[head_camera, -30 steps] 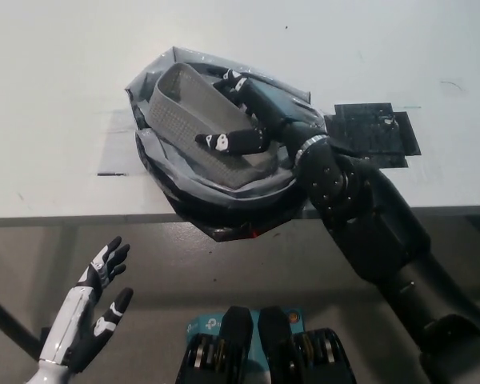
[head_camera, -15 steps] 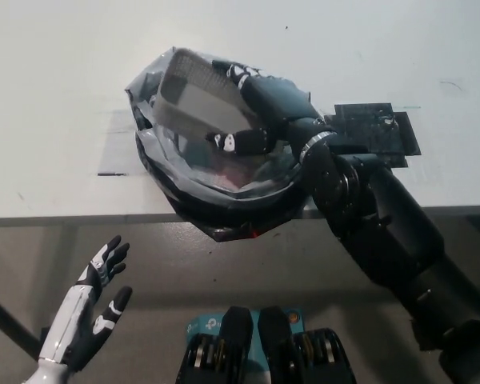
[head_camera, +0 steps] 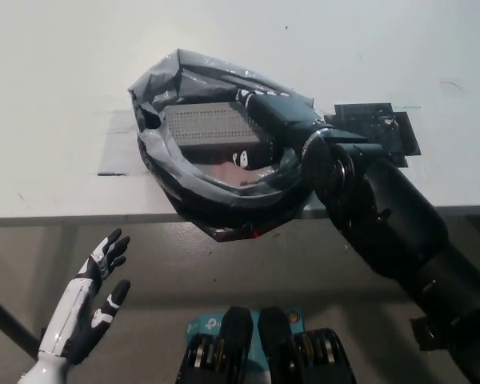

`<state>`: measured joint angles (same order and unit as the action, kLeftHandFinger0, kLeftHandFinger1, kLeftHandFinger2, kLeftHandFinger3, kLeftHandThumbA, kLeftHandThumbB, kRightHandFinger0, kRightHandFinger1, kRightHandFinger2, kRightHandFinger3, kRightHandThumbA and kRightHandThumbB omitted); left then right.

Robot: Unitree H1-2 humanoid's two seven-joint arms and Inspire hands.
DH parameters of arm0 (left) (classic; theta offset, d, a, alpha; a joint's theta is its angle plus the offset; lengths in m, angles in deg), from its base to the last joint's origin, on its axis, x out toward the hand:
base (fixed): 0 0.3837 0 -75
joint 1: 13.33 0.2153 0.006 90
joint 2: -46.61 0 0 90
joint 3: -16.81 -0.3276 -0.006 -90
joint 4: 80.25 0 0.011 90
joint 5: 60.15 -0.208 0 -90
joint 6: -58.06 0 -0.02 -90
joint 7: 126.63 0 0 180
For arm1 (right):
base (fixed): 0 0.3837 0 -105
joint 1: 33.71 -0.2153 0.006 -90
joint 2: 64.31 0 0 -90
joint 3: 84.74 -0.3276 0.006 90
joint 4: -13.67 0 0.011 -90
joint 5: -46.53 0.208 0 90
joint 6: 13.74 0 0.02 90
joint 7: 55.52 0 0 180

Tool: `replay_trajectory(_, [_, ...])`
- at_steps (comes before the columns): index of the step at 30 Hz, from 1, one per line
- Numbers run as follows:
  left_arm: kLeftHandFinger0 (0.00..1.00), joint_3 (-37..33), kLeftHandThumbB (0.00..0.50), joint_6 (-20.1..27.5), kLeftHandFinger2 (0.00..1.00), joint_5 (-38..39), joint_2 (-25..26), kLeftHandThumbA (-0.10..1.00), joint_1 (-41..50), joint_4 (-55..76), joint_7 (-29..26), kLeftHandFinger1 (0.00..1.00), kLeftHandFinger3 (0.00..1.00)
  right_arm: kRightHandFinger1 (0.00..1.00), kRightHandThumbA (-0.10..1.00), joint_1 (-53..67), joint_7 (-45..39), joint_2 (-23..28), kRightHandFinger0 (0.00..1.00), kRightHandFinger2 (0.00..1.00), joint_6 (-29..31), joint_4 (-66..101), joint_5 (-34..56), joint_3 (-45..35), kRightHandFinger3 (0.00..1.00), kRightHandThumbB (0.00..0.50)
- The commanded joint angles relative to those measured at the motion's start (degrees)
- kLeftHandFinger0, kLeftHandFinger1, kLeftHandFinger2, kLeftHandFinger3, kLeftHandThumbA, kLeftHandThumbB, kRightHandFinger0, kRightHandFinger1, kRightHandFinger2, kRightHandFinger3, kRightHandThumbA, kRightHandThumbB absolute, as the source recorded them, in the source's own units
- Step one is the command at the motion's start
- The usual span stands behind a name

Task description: Use the right hand to pick up a small rectangular container and put it into a plastic bag and lift the bag

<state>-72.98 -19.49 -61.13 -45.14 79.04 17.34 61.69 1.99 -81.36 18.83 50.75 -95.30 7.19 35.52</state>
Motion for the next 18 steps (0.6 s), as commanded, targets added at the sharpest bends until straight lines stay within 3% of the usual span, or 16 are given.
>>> replay_trajectory(1, [1.0, -0.1, 0.249, 0.0, 1.0, 0.0, 1.1, 0.84, -0.6, 1.8, 0.8, 1.0, 1.0, 1.0, 0.82, -4.6, -3.4, 0.7, 1.0, 1.0, -1.4, 1.5, -0.9, -1.4, 1.0, 0.461])
replay_trajectory(6, [1.0, -0.2, 0.238, 0.3, 1.0, -0.1, 1.1, 0.84, -0.7, 1.7, 0.9, 1.0, 1.0, 1.0, 1.0, -5.2, -2.5, 2.0, 1.0, 1.0, -1.4, 4.5, -1.3, -2.6, 1.0, 0.451])
replay_trajectory(12, [1.0, -0.2, 0.236, 0.2, 1.0, 0.1, 1.3, 0.83, -0.8, 1.7, 1.0, 1.0, 1.0, 1.0, 1.0, -6.0, 0.8, 3.3, 1.0, 1.0, -1.4, 10.3, -0.2, -7.9, 1.0, 0.411])
replay_trajectory(18, [1.0, -0.2, 0.238, -0.3, 1.0, 0.1, 1.3, 0.82, -1.0, 1.7, 1.0, 1.0, 1.0, 1.0, 1.0, -6.4, 1.8, 4.8, 1.0, 1.0, -0.4, 21.1, 3.6, -15.4, 1.0, 0.404])
